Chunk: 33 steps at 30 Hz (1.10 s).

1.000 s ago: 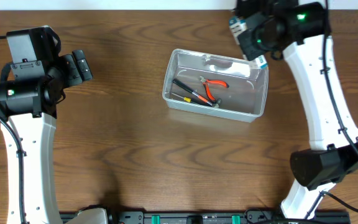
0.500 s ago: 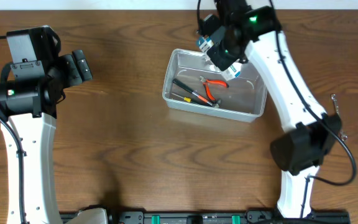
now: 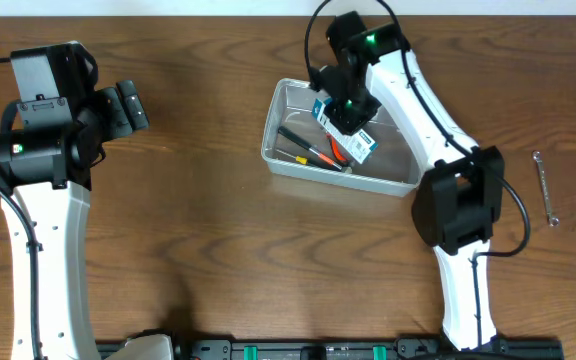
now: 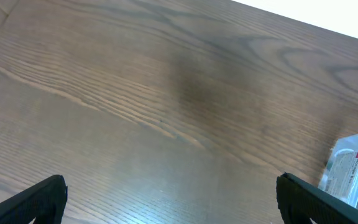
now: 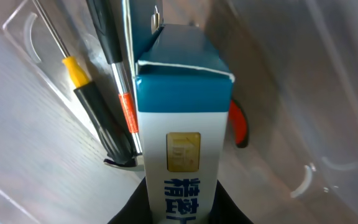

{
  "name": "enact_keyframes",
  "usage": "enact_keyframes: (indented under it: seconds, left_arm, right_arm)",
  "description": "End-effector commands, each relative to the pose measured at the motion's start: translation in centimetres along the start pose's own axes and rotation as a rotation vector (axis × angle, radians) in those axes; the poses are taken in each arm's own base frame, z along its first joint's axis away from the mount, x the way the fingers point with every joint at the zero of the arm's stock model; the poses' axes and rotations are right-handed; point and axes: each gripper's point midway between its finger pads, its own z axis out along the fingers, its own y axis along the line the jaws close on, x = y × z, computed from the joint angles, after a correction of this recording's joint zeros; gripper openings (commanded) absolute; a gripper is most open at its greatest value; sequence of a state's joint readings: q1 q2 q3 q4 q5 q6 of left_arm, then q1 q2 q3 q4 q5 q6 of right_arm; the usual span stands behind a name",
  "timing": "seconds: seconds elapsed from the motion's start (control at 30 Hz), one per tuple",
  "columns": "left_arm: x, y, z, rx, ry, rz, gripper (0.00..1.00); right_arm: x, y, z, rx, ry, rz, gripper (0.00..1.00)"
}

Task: Pack container
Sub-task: 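Carry the box over the container and lower it in, then open the right gripper to release the box into the container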

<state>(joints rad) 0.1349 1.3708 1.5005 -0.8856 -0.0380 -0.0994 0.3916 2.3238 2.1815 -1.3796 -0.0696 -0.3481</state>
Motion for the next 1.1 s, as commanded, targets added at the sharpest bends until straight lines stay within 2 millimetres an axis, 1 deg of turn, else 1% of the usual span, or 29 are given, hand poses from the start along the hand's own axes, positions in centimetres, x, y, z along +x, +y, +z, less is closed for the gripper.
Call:
enact_keyframes:
  seconds: [0.0, 0.1, 0.43, 0.9, 1.07]
  left_arm:
    - [-0.5, 0.3, -0.3, -0.014, -0.016, 0.011, 0.98]
    - [-0.5, 0.3, -0.3, -0.014, -0.016, 0.010, 0.98]
    - [-0.5, 0.3, -0.3, -0.014, -0.016, 0.011, 0.98]
    - [-0.5, 0.3, -0.3, -0.014, -0.016, 0.011, 0.98]
    - [-0.5, 0.3, -0.3, -0.014, -0.016, 0.011, 0.98]
  right_arm:
    - [-0.4, 0.6, 0.3, -0.020, 0.000, -0.017, 0.01]
    - [-0.4, 0.7, 0.4, -0.027, 0.000, -0.018, 0.01]
    - [-0.5, 2.1, 0.4, -0.088, -0.008, -0.029, 0.01]
    - [-0.7, 3.9, 0.5, -0.094, 0.004, -0.066, 0.01]
    - [-0.7, 4.0, 0.5, -0.095, 0.008, -0.068, 0.01]
